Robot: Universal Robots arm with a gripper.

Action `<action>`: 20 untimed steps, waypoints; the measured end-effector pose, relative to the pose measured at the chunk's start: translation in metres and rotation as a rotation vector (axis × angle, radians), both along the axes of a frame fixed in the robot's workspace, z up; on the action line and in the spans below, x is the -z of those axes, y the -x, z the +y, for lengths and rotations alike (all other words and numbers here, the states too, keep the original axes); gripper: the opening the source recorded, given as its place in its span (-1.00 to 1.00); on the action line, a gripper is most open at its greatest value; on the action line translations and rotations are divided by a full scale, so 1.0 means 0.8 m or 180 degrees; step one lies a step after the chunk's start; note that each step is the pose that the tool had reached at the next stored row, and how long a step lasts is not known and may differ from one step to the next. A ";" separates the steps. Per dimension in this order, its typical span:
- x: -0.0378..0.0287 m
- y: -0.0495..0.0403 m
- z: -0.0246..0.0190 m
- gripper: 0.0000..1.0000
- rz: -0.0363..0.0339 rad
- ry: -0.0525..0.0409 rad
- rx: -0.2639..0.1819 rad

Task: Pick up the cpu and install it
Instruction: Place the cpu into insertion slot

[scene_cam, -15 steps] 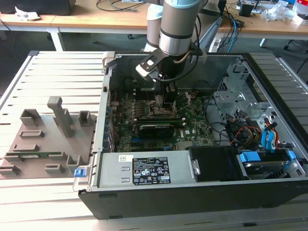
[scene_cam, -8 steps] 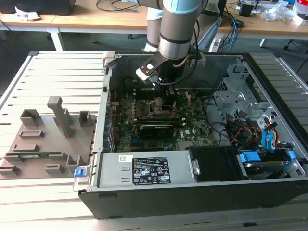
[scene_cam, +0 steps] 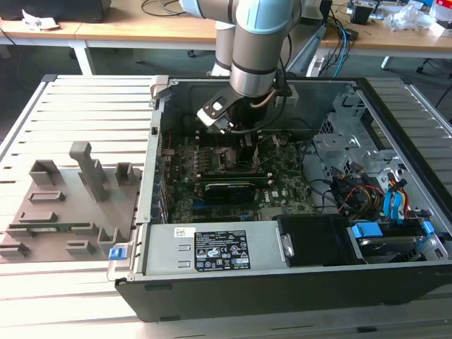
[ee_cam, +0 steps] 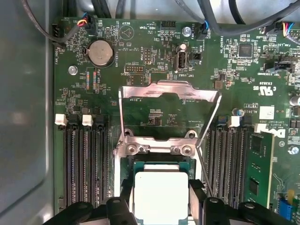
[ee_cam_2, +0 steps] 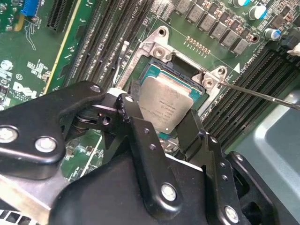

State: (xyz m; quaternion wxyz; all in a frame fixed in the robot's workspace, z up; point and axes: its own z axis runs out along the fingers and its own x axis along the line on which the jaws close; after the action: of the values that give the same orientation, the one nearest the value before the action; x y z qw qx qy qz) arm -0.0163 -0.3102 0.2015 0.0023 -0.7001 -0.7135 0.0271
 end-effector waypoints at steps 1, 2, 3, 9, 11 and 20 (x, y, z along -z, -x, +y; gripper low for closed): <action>0.0028 0.000 0.0000 0.09 0.0000 0.0001 0.0000; 0.0040 0.000 -0.0001 0.09 0.0000 0.0002 0.0000; 0.0049 0.000 -0.0001 0.09 0.0001 0.0003 0.0000; 0.0071 0.000 0.0015 0.09 0.0001 0.0003 0.0000; 0.0074 0.000 0.0019 0.09 0.0000 0.0002 0.0000; 0.0081 0.000 0.0025 0.11 -0.0003 -0.0004 0.0000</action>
State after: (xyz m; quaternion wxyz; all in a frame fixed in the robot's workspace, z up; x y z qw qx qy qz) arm -0.0159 -0.3082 0.1950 0.0024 -0.7002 -0.7135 0.0263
